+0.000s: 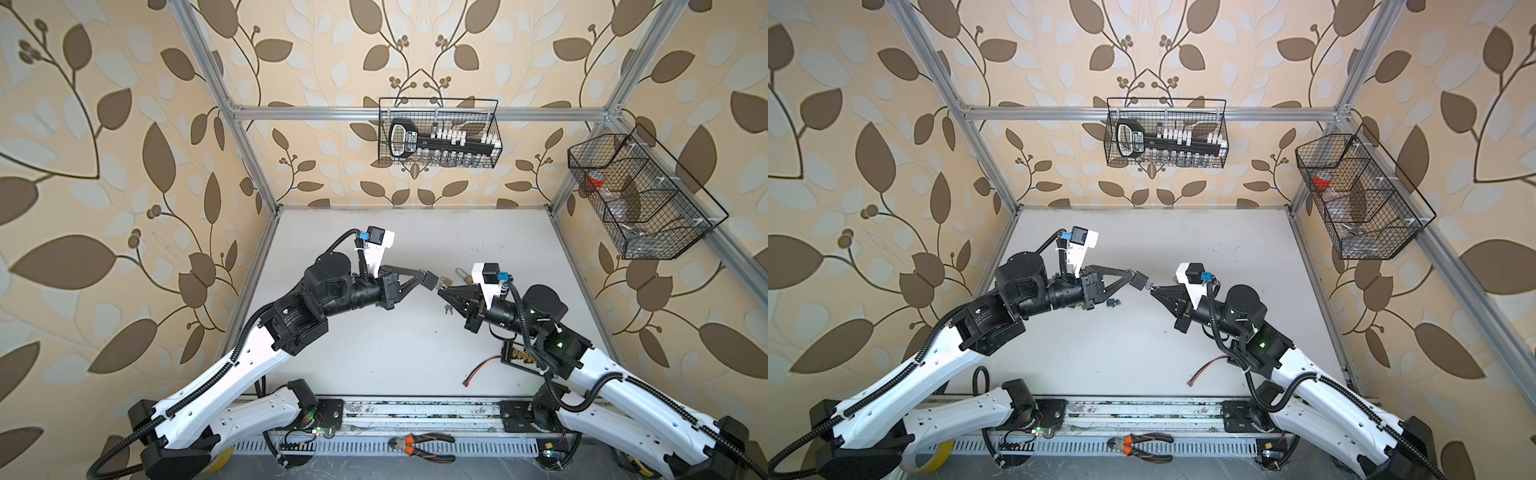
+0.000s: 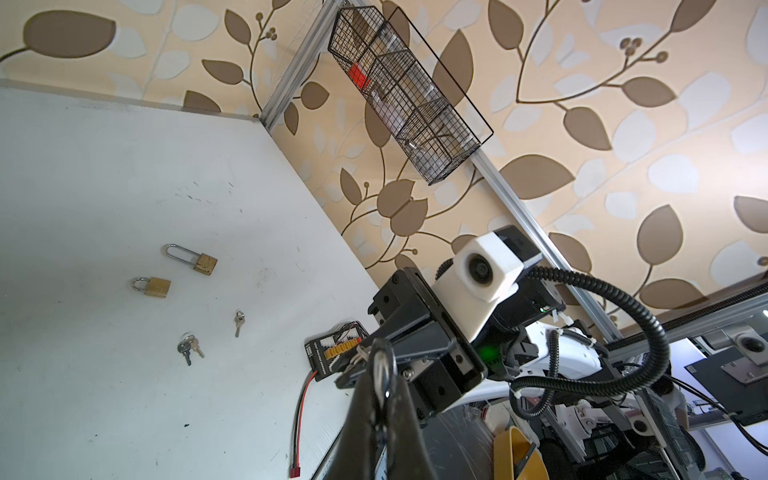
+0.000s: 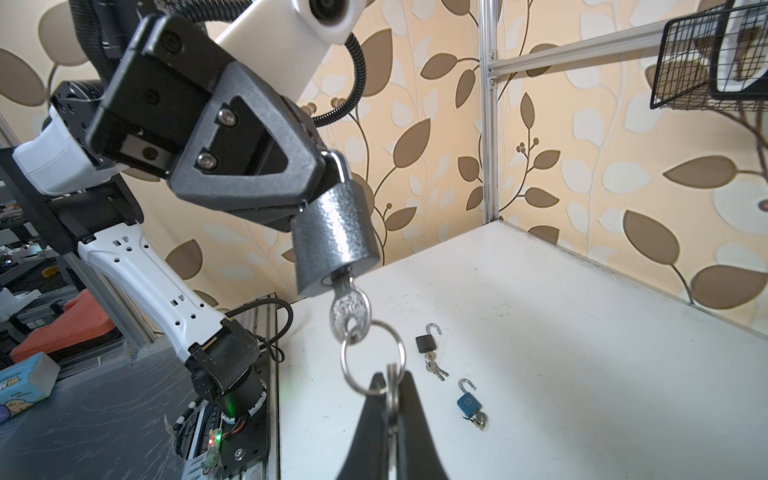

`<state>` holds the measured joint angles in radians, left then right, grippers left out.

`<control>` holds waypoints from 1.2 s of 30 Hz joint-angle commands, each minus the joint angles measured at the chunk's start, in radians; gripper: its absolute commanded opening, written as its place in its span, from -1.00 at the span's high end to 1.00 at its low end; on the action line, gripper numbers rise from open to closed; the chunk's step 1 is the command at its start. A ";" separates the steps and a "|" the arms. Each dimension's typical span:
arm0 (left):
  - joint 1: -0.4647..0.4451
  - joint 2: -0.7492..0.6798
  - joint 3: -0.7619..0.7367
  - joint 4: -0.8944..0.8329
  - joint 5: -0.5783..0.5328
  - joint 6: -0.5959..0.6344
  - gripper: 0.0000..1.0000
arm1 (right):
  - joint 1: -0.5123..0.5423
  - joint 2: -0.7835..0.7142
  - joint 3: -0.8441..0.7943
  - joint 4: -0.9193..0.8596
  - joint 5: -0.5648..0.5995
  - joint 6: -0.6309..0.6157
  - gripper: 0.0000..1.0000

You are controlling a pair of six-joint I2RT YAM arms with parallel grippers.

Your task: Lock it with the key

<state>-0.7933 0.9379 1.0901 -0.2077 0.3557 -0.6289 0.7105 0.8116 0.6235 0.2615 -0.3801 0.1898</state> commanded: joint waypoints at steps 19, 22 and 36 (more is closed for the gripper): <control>-0.007 -0.108 0.098 -0.062 -0.163 0.130 1.00 | -0.005 0.032 0.073 -0.215 0.108 -0.032 1.00; -0.008 -0.072 0.174 -0.220 -0.231 0.173 1.00 | -0.003 0.067 0.113 -0.296 0.187 -0.030 1.00; -0.008 0.145 0.211 -0.520 -0.389 0.183 1.00 | 0.017 0.349 0.224 -0.621 0.586 0.242 1.00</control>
<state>-0.7933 1.0641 1.3132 -0.7078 0.0105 -0.4377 0.7242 1.1118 0.8040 -0.2615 0.1223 0.3515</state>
